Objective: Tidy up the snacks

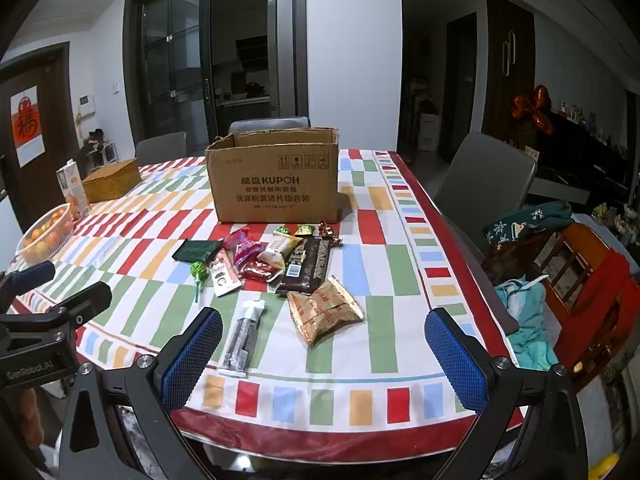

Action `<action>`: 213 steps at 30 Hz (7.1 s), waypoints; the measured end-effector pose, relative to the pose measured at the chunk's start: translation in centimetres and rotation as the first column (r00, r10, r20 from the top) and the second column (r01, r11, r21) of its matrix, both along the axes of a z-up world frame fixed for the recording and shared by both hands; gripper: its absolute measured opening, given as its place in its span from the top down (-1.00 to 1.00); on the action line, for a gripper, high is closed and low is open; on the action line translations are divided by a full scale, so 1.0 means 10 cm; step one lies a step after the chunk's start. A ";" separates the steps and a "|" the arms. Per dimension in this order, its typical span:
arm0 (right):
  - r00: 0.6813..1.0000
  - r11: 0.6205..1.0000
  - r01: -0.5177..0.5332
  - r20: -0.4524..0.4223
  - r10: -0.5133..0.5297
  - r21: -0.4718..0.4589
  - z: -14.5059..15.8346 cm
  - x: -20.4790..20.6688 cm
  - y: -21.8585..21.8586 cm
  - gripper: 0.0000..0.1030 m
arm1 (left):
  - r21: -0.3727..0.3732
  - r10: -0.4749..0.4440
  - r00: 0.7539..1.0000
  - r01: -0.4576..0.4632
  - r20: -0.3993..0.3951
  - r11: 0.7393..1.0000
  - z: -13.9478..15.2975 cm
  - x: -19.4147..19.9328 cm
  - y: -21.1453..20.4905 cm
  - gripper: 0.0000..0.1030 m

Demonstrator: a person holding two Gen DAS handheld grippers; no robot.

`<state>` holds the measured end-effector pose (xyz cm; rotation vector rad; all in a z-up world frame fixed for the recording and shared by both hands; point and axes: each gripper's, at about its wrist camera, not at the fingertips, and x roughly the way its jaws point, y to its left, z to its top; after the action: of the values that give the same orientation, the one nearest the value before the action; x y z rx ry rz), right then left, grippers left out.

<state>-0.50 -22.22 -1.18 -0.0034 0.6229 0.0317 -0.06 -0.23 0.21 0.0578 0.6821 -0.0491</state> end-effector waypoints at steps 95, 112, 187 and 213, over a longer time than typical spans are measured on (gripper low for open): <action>0.968 0.992 -0.003 -0.250 0.035 0.126 -0.82 1.05 -0.23 -0.55 | -0.076 -0.246 0.917 0.234 -0.313 0.969 -0.93 0.96 -0.74 -0.19; 0.950 0.985 -0.037 -0.300 0.088 0.171 -0.98 1.42 -0.14 -0.50 | -0.143 -0.239 0.880 0.197 -0.410 0.970 -1.26 1.30 -0.71 0.16; 0.956 0.974 -0.184 -0.207 0.210 0.135 -0.63 1.42 0.11 0.22 | -0.205 -0.266 0.920 0.212 -0.287 0.956 -0.80 1.49 -0.53 0.64; 0.970 0.971 -0.233 0.090 0.228 0.053 0.59 2.49 0.34 0.22 | -0.095 -0.210 0.978 0.209 -0.001 0.973 0.47 2.57 -0.26 0.64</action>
<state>24.39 -18.85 4.71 -0.0164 0.5353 0.2753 25.66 -2.86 4.87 0.0381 0.6816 -0.2848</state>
